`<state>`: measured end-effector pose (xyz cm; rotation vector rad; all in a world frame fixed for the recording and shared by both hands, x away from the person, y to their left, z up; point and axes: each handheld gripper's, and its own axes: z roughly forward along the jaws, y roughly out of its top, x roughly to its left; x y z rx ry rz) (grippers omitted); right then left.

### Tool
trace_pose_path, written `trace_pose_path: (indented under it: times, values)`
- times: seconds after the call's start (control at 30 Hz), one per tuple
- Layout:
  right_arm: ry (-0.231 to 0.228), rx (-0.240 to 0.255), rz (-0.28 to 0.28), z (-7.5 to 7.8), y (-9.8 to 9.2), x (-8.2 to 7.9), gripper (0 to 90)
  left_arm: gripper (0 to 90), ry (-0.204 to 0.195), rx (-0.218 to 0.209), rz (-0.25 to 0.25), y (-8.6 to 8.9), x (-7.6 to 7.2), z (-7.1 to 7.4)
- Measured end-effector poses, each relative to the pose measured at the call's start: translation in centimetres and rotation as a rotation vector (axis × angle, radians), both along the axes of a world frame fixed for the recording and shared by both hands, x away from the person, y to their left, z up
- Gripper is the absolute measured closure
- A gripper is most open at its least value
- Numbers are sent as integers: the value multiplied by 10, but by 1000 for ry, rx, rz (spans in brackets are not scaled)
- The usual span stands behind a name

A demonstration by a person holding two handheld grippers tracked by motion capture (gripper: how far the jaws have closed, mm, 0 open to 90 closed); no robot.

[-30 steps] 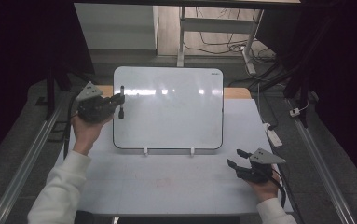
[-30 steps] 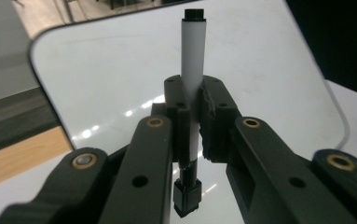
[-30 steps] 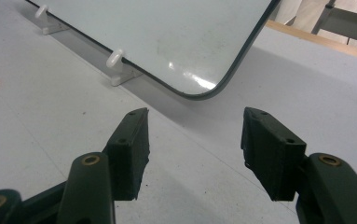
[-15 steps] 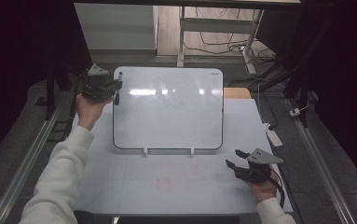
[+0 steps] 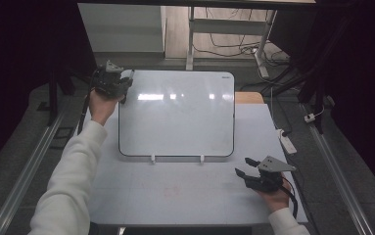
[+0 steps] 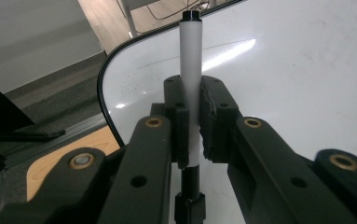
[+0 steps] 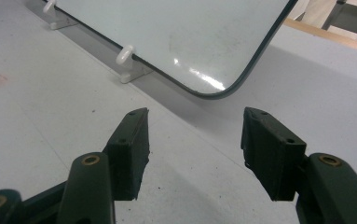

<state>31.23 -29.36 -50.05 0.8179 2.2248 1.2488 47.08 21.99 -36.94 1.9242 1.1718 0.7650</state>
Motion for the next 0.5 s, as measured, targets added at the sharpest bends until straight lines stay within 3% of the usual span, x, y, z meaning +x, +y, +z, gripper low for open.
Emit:
trace_pose_path:
  times: [0.27, 0.5]
  values:
    - [7, -2, 5, -1, 1, 0, 414, 802, 11, 14, -6, -4, 10, -8]
    - [8, -2, 5, -1, 0, 1, 413, 793, -5, 13, -17, -5, 11, -10]
